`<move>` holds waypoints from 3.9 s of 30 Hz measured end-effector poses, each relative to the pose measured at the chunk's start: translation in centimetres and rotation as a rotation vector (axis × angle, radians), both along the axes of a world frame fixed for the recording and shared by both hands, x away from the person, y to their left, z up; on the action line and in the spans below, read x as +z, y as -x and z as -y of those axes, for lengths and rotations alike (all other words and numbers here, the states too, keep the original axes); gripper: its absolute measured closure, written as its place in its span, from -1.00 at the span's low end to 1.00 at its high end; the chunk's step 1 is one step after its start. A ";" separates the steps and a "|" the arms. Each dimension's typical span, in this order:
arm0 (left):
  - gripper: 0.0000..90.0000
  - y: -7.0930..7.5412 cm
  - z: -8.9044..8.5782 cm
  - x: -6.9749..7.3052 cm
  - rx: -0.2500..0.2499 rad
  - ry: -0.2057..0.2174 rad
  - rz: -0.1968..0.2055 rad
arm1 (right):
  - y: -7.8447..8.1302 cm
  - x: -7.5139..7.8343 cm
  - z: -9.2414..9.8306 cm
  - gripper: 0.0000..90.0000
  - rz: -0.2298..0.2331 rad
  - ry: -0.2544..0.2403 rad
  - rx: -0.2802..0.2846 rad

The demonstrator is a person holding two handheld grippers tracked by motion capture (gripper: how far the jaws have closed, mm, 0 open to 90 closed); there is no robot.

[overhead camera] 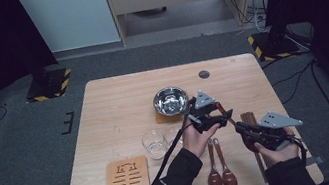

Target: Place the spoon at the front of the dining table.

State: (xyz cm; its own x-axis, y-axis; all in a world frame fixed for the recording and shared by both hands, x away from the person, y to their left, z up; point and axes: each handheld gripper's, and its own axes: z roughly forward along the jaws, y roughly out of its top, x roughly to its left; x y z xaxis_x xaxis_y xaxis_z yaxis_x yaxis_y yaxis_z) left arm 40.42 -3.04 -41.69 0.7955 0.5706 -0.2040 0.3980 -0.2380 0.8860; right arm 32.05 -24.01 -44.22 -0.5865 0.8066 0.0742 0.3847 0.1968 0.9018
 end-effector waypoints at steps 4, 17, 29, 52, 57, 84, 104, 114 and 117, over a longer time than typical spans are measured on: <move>0.03 0.0 0.0 0.0 0.001 -0.005 0.005 | 0.0 0.0 0.0 0.82 -0.002 0.000 0.000; 0.07 0.7 0.1 0.4 -0.014 0.014 0.032 | -0.1 -0.2 -0.1 0.82 -0.009 0.014 0.009; 0.12 1.1 0.4 0.4 -0.051 0.026 0.051 | -0.1 -0.4 -0.2 0.82 -0.016 0.020 0.013; 0.67 1.6 1.0 0.0 -0.059 -0.020 0.041 | -0.2 -0.5 -0.5 0.82 -0.020 0.032 0.021; 0.74 1.7 1.2 -0.1 -0.075 -0.012 0.035 | -0.3 -0.7 -0.5 0.82 -0.026 0.045 0.023; 0.87 1.7 1.2 1.9 -0.153 -0.032 0.062 | -1.4 -2.0 3.1 -0.04 -0.043 0.058 -0.150; 0.87 1.1 0.3 4.1 -0.162 -0.043 0.064 | -3.0 -5.8 8.4 -0.58 -0.153 0.149 -0.349; 0.87 0.9 -0.3 5.1 -0.158 -0.038 0.065 | -3.6 -6.8 9.3 -0.63 -0.150 0.164 -0.411; 0.87 0.9 -0.4 5.6 -0.157 -0.031 0.068 | -3.7 -6.9 9.6 -0.61 -0.145 0.182 -0.413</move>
